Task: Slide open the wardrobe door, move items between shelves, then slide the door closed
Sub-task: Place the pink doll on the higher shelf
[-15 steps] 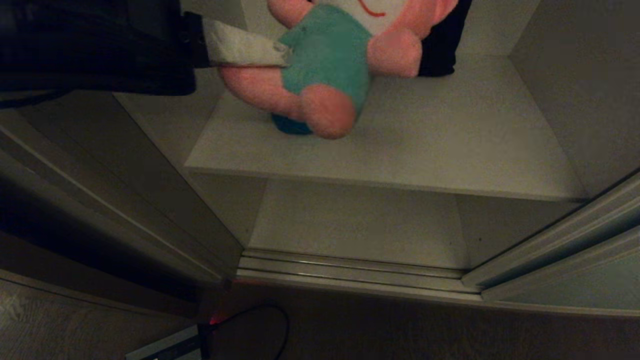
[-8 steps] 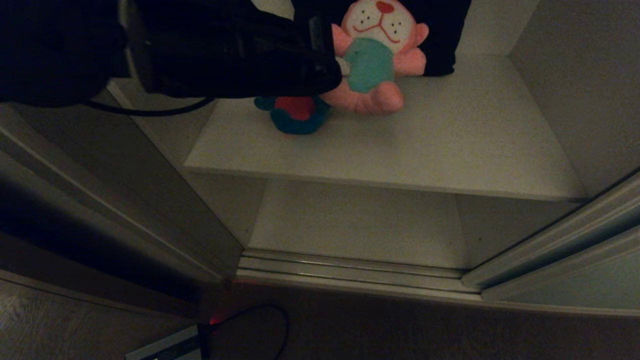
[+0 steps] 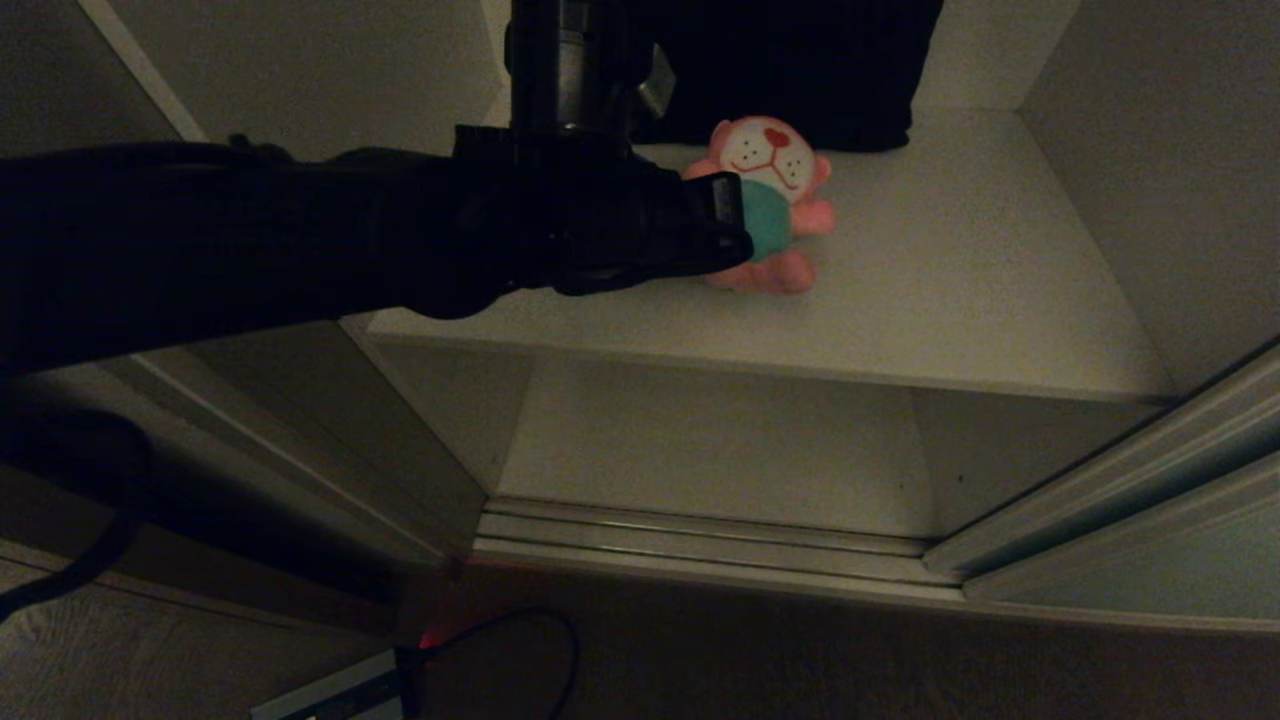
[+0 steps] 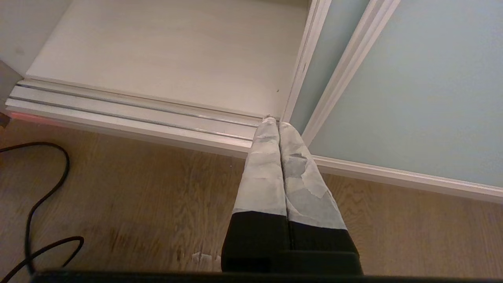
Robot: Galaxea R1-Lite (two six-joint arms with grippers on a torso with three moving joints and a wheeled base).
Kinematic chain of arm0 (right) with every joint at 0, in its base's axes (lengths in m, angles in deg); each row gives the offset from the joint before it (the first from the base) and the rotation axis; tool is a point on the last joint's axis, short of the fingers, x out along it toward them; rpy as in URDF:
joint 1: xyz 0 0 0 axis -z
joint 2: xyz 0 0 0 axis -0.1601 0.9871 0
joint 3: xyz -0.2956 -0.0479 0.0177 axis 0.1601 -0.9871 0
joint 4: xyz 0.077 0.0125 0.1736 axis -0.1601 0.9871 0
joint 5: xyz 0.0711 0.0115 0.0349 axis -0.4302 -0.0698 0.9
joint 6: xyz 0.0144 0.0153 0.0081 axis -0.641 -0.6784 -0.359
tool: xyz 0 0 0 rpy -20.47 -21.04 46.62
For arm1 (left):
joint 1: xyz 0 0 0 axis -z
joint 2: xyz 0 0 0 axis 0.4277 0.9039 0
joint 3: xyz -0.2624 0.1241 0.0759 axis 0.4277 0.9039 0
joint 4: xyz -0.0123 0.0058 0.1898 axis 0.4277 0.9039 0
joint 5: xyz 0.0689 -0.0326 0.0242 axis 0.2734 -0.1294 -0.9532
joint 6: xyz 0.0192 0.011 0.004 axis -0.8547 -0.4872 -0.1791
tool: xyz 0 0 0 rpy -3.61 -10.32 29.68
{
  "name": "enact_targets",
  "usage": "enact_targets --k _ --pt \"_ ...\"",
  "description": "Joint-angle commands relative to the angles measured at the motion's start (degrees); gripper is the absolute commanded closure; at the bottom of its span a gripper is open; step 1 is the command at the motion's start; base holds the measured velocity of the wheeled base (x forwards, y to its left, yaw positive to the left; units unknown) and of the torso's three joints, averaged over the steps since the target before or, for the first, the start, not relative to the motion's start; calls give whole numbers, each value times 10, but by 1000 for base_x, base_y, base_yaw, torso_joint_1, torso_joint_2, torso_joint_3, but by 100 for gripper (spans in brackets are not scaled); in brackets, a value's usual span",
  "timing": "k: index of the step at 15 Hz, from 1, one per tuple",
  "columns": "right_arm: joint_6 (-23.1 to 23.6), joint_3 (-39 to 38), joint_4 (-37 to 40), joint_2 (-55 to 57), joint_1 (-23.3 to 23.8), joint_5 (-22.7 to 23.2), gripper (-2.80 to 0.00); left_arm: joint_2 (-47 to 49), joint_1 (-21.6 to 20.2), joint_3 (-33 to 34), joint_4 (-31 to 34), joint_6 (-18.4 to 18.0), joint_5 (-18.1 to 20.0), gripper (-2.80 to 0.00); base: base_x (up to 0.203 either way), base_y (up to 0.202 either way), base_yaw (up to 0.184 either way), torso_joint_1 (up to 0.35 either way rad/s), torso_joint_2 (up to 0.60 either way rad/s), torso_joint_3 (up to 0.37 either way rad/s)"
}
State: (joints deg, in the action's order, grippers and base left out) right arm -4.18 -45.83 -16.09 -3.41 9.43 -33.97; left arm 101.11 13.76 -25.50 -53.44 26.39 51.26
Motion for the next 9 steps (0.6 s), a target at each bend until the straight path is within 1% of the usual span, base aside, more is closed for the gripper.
enact_targets --k 1,2,4,5,6,8,9 --pt "0 -2 0 -1 0 0 0 39 0 -2 -73 -2 -10 0 0 0 0 0 0 0" --pt "0 -2 0 -1 0 0 0 44 2 -2 -99 -2 -16 0 0 0 0 0 0 0" --pt "0 -2 0 -1 0 0 0 50 4 -2 -125 -3 -26 0 0 0 0 0 0 0" --pt "0 -2 0 -1 0 0 0 57 7 -2 -145 -3 -43 0 0 0 0 0 0 0" --pt "0 -2 0 -1 0 0 0 69 9 -2 -157 -2 -51 0 0 0 0 0 0 0" --pt "0 -2 0 -1 0 0 0 88 12 -2 -163 1 -58 0 0 0 0 0 0 0" --pt "0 -2 0 0 0 0 0 94 12 -2 -167 2 -69 0 0 0 0 0 0 0"
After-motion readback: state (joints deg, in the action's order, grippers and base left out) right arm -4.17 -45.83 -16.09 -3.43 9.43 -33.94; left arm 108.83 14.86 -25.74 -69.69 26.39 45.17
